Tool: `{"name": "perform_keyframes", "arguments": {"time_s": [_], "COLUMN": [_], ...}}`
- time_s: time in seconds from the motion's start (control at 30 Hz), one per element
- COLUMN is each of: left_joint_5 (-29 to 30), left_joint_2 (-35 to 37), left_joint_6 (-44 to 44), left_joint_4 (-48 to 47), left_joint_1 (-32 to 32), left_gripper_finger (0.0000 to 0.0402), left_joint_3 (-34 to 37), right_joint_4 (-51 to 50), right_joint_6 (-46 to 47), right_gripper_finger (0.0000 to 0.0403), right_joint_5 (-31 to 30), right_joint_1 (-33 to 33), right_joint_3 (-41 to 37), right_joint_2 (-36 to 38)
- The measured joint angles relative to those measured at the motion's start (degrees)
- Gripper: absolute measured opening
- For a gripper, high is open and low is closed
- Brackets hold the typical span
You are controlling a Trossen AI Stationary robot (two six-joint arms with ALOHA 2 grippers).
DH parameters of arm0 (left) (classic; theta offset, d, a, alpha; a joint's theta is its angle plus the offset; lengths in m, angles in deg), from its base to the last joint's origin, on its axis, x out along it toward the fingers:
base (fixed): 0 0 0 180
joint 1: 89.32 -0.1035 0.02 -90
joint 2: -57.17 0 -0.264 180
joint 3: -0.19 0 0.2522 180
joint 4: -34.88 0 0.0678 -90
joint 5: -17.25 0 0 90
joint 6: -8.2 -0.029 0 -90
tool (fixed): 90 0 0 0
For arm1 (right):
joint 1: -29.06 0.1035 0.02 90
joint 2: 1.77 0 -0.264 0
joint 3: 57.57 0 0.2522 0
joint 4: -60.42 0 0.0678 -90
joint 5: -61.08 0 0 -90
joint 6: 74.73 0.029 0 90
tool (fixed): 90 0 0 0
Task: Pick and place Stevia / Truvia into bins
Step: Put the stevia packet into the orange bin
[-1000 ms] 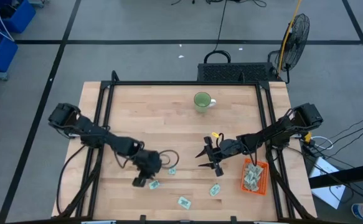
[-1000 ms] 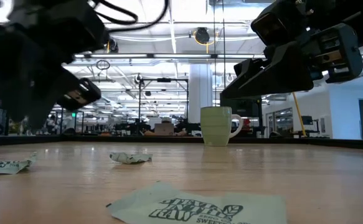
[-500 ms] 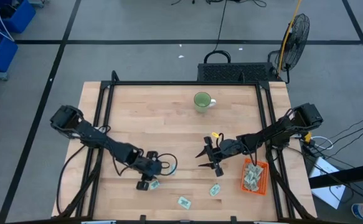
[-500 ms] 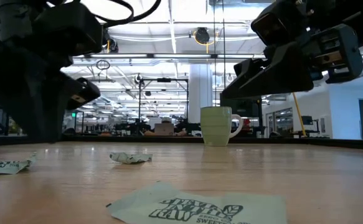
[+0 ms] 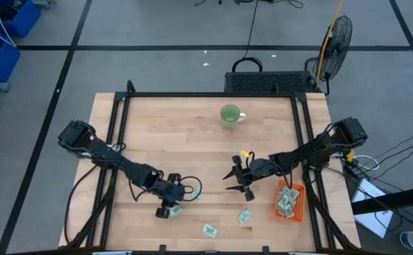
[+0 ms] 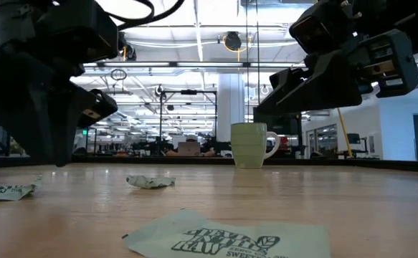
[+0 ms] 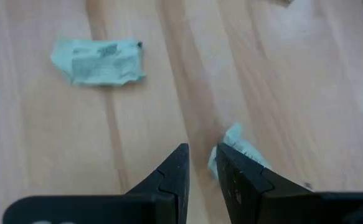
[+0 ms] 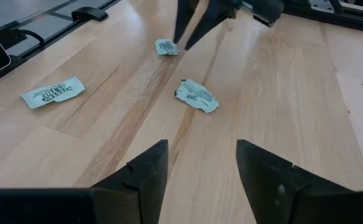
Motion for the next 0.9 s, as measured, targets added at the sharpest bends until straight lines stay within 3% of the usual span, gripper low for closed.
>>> {"name": "perform_keyframes", "arguments": {"time_s": [0.9], "left_joint_5": [-2.75], "left_joint_2": [-3.55], "left_joint_6": [-1.6], "left_joint_4": [1.82], "left_joint_1": [0.58], "left_gripper_finger": [0.0074], "left_joint_3": [0.0], "right_joint_4": [-1.16], "right_joint_6": [0.0], "right_gripper_finger": [0.0181], "right_joint_5": [-0.09], "right_joint_1": [-0.02], "right_joint_3": [0.02], "right_joint_2": [-0.01]}}
